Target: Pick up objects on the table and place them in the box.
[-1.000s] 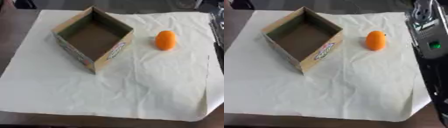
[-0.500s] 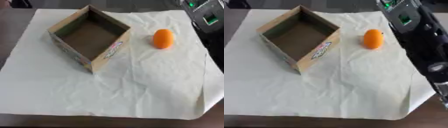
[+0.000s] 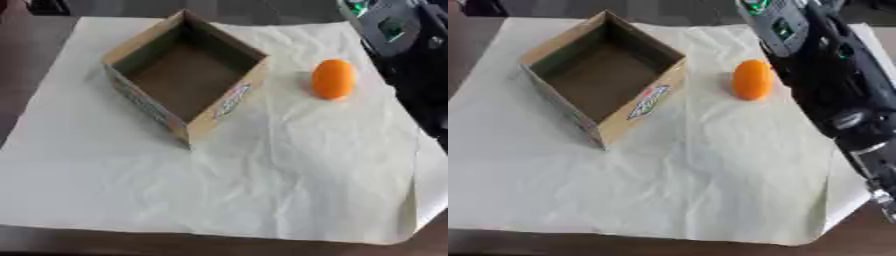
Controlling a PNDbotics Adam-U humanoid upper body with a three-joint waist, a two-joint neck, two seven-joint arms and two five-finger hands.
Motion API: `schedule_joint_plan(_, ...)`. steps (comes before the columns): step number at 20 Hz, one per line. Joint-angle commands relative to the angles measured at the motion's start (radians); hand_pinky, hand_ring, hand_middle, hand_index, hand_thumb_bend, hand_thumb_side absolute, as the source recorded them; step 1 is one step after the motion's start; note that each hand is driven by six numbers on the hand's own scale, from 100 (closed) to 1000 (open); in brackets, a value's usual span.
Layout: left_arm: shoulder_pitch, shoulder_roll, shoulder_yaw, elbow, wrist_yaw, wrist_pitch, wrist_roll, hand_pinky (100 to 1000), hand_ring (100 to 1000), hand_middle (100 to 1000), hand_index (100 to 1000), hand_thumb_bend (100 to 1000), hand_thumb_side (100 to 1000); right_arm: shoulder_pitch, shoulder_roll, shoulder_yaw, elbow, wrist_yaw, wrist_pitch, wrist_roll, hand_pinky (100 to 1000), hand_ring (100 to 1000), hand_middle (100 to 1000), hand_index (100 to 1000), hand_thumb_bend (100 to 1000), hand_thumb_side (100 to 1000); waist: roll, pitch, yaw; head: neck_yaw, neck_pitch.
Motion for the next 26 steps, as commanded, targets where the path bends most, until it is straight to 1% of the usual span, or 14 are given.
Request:
schedule_joint_plan(1,-0.001,0.009,0.008,-0.022,0.001,0.002,-0.002,380,447,670,734,102,752,-0.037,-0.006,-0.042,0.071,0.054,-0.047,0.049,952,1000,920,1000,384,880,0.003,-0.016,-0.002,0.005,-0.014)
schedule_joint_plan(5,0.0,0.008,0.008,-0.022,0.0,0.003,-0.003,380,447,669,733,101,752,-0.045,-0.006,-0.086,0.134,0.118,-0.111,0.113,954,1000,931,1000,404,858,0.004,-0.017,-0.006,0.009,-0.015)
schedule_joint_plan(9,0.001,0.007,0.009,-0.022,0.0,0.003,-0.002,380,447,669,733,101,752,-0.043,-0.009,-0.136,0.158,0.183,-0.177,0.178,956,1000,939,1000,424,832,0.005,-0.018,-0.009,0.011,-0.016)
schedule_joint_plan(13,0.001,0.006,0.01,-0.022,-0.001,0.005,-0.003,380,446,669,728,101,752,-0.033,-0.022,-0.171,0.181,0.238,-0.239,0.24,959,1000,945,1000,438,826,0.004,-0.018,-0.012,0.013,-0.018)
schedule_joint_plan(16,0.001,0.007,0.011,-0.022,-0.002,0.005,-0.002,380,446,669,728,100,751,-0.019,-0.039,-0.191,0.185,0.246,-0.286,0.287,962,1000,946,1000,440,825,0.004,-0.018,-0.014,0.015,-0.017)
schedule_joint_plan(19,0.001,0.007,0.012,-0.022,-0.003,0.006,-0.002,380,445,668,723,100,752,-0.006,-0.055,-0.205,0.177,0.231,-0.314,0.335,966,1000,950,1000,451,824,0.003,-0.017,-0.016,0.017,-0.018)
schedule_joint_plan(20,0.001,0.007,0.012,-0.022,-0.003,0.006,-0.003,380,445,668,720,100,752,0.001,-0.061,-0.205,0.174,0.222,-0.321,0.35,968,1000,952,1000,470,824,0.003,-0.017,-0.017,0.018,-0.019)
schedule_joint_plan(21,0.001,0.007,0.012,-0.022,-0.004,0.006,-0.003,380,445,668,719,100,751,0.007,-0.067,-0.204,0.172,0.211,-0.328,0.364,971,1000,955,1000,501,800,0.003,-0.017,-0.017,0.018,-0.019)
schedule_joint_plan(22,0.001,0.007,0.012,-0.022,-0.004,0.006,-0.003,380,445,667,717,100,751,0.014,-0.073,-0.202,0.172,0.2,-0.336,0.379,972,1000,960,1000,518,810,0.003,-0.017,-0.018,0.019,-0.019)
schedule_joint_plan(23,0.0,0.008,0.012,-0.022,-0.004,0.006,-0.003,380,445,667,716,100,750,0.019,-0.079,-0.199,0.173,0.193,-0.342,0.395,972,1000,965,1000,539,801,0.002,-0.017,-0.019,0.02,-0.019)
schedule_joint_plan(26,0.0,0.009,0.012,-0.022,-0.005,0.007,-0.004,380,444,665,713,100,749,0.035,-0.097,-0.191,0.183,0.2,-0.351,0.441,970,1000,972,1000,557,759,0.001,-0.017,-0.021,0.022,-0.019)
